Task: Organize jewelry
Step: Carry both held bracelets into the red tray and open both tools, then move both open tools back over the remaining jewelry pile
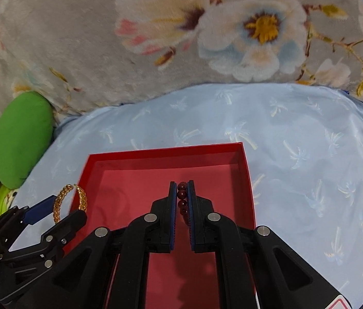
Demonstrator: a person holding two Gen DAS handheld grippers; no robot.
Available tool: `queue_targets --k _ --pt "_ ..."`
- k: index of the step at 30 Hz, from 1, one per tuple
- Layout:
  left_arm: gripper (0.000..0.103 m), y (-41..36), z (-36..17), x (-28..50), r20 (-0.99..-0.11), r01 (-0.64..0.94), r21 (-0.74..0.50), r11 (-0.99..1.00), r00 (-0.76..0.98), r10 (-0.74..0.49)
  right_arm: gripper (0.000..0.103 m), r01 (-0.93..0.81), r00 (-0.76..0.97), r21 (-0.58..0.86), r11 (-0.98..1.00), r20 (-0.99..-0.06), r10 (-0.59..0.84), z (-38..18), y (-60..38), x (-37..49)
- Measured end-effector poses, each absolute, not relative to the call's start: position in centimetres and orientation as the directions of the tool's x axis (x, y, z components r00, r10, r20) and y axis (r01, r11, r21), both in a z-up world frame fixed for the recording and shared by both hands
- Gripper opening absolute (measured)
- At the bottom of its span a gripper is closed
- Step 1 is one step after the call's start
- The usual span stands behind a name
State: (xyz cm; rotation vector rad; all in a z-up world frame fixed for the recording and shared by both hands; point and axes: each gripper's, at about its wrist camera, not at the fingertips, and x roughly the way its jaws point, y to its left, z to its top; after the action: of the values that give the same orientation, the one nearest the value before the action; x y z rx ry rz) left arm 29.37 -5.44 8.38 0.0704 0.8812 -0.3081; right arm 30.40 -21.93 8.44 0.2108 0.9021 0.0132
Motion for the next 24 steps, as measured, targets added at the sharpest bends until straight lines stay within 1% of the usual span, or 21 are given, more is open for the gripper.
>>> queue_targets --k 4,6,8,9,10,17,21,24 --pt "0.056 -6.1 6.8 31.0 -0.794 0.294 -0.06 0.954 0.566 -0.224 0.008 0.1 0.576 0.158 0.982 -0.814 0.072 6.6 -22.1 31.9" --pt "0.057 -6.2 6.4 31.4 -0.802 0.292 -0.065 0.954 0.554 -0.224 0.014 0.109 0.579 0.139 0.984 -0.814 0.051 6.2 -22.1 32.0" --pt "0.068 -6.2 6.2 31.4 -0.796 0.268 -0.059 0.962 0.568 -0.207 0.034 0.127 0.587 0.111 0.986 -0.809 0.015 6.0 -22.0 31.8" --pt "0.074 -6.1 6.3 31.3 -0.787 0.255 -0.054 0.965 0.584 -0.198 0.038 0.135 0.595 0.109 0.985 -0.804 0.007 6.1 -22.1 31.6" --pt "0.075 -6.0 6.4 31.1 -0.78 0.247 -0.047 0.968 0.597 -0.19 0.041 0.141 0.603 0.111 0.984 -0.798 0.004 6.2 -22.2 31.4" --pt "0.075 -4.7 7.6 29.7 -0.767 0.224 -0.057 0.973 0.615 -0.186 0.042 0.125 0.647 0.182 0.975 -0.761 0.059 8.3 -22.7 27.8" --pt "0.075 -3.9 8.9 27.0 -0.749 0.222 -0.048 0.974 0.638 -0.182 0.044 0.104 0.671 0.21 0.972 -0.736 0.088 9.7 -22.3 24.1" --pt "0.075 -3.4 9.7 24.3 -0.736 0.23 -0.05 0.972 0.649 -0.192 0.045 0.082 0.683 0.206 0.975 -0.724 0.096 10.3 -21.4 20.9"
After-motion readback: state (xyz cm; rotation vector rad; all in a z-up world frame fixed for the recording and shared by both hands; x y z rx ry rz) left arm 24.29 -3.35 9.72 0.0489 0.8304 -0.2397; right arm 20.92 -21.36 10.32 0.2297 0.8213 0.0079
